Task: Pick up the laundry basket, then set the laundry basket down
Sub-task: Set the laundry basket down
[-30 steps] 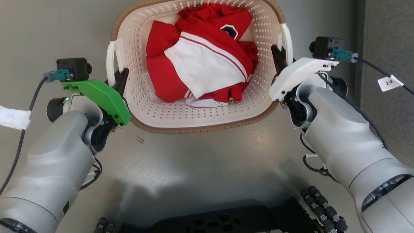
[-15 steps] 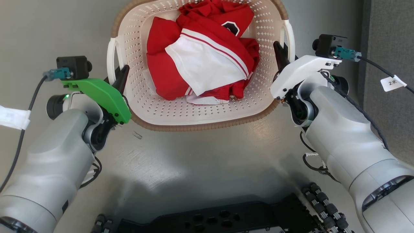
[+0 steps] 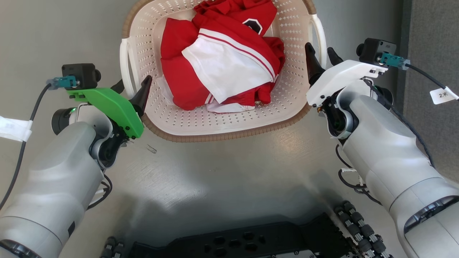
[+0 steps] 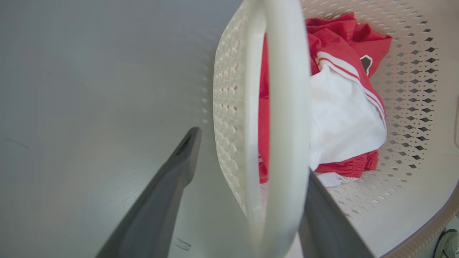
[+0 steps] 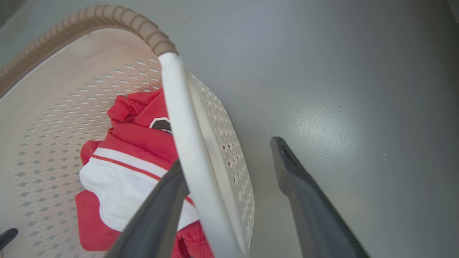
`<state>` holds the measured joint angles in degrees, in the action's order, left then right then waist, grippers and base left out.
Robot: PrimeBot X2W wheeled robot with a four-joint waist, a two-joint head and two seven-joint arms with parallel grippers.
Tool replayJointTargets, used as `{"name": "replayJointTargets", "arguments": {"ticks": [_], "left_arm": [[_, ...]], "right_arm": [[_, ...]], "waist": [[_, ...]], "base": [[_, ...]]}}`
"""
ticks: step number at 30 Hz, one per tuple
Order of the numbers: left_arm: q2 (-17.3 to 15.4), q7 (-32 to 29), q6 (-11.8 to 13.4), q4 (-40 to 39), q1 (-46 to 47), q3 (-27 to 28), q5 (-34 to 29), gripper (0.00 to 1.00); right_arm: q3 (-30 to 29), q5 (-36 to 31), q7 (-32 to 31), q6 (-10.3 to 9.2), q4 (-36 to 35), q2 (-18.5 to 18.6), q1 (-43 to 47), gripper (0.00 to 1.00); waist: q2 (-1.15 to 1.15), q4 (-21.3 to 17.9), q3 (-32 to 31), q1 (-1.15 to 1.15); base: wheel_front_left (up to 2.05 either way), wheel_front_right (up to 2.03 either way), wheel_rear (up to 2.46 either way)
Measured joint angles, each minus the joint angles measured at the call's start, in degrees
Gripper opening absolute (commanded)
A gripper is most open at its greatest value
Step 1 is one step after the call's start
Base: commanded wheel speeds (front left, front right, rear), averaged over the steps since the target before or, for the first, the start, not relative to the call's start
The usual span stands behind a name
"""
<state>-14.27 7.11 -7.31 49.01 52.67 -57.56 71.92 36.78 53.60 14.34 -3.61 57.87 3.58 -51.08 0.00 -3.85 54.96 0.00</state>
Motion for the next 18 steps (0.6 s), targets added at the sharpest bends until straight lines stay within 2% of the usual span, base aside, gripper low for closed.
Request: {"name": "replayJointTargets", "arguments": {"ticks": [18], "left_arm": [[0.0,1.5,0.0,0.7,-0.1,-1.6,1.1,1.0]], "right_arm": [[-1.9,-0.2,0.0,0.07,-0.9,0.0,2.1,1.0]], "waist": [[0.0,0.0,-3.0,0.0]], "base": [[0.0,0.0,0.0]]}}
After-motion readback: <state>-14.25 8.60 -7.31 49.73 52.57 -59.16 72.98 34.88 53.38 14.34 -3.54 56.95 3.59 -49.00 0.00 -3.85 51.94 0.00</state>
